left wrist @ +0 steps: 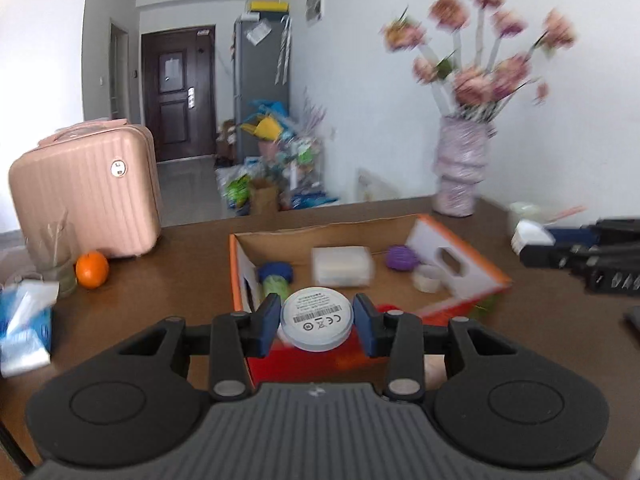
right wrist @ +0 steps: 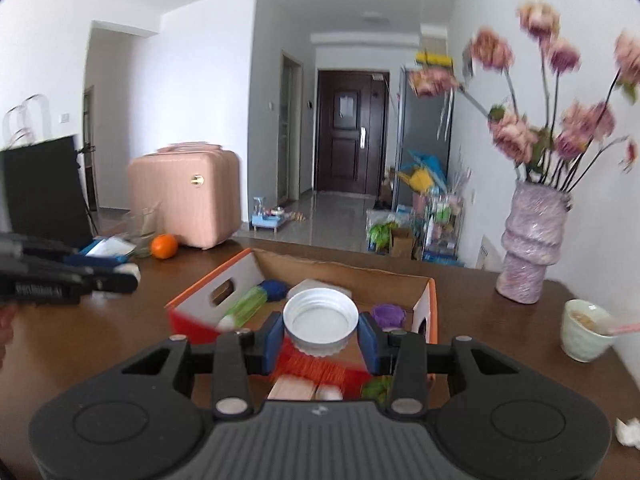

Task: Organize rigid objects
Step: 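Carry the puck and bottle cap into the box and open both tools, then withdraw both tools from the box toward the last items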

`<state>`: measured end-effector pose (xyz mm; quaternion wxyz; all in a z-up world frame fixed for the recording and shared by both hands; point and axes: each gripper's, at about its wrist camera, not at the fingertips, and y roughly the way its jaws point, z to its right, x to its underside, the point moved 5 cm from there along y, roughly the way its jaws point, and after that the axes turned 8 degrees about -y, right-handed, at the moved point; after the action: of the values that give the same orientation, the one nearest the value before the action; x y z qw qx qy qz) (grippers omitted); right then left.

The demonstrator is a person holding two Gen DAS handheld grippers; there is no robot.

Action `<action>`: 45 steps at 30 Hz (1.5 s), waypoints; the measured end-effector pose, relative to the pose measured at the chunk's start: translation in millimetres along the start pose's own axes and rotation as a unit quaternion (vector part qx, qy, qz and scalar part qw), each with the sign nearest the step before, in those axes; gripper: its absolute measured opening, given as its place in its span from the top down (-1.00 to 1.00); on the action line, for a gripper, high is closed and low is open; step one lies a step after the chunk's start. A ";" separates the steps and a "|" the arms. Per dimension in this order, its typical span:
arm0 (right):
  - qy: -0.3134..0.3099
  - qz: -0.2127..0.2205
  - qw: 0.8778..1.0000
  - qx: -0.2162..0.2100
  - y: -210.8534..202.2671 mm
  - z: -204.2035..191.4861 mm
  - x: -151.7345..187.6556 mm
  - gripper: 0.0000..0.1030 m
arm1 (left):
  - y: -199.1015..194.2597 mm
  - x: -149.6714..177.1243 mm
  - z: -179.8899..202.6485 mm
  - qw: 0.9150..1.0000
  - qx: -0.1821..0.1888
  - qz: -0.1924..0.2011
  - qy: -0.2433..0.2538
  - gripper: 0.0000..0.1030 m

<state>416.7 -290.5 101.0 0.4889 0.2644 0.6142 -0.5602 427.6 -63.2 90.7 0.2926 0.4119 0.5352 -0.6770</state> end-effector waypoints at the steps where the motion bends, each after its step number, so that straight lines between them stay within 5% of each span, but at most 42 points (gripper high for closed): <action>1: 0.019 -0.010 1.000 -0.008 21.4 9.4 -7.8 0.24 | 22.3 -7.6 1.2 1.000 -0.017 -0.003 0.017 0.22; 7: 0.058 -0.110 0.992 -0.033 154.6 38.4 -23.5 0.24 | 163.2 -29.7 -19.9 0.994 -0.020 -0.106 -0.032 0.22; 14: 0.092 -0.180 0.978 -0.057 251.1 51.0 -0.1 0.21 | 227.3 -21.3 -33.2 0.989 -0.013 -0.129 -0.065 0.07; 18: 0.092 -0.175 0.979 -0.057 259.9 53.3 8.8 -0.46 | 224.0 -19.8 -34.0 0.991 -0.002 -0.121 -0.062 -0.23; 19: 0.093 -0.174 0.979 -0.056 260.0 53.8 9.6 -0.43 | 223.6 -19.9 -32.7 0.991 -0.005 -0.119 -0.058 -0.25; 29: 0.104 -0.147 0.983 -0.029 217.8 60.5 -6.8 -0.43 | 180.2 -31.5 -15.9 0.997 -0.009 -0.077 -0.025 -0.37; 45: 0.023 -0.060 0.998 0.003 14.3 22.3 -71.1 -0.53 | -12.2 -62.7 -22.1 0.998 -0.061 0.011 0.019 -0.75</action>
<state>463.1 -292.5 161.0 0.4398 0.2409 0.6383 -0.5840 453.5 -41.5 149.3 0.3144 0.4117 0.5760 -0.6323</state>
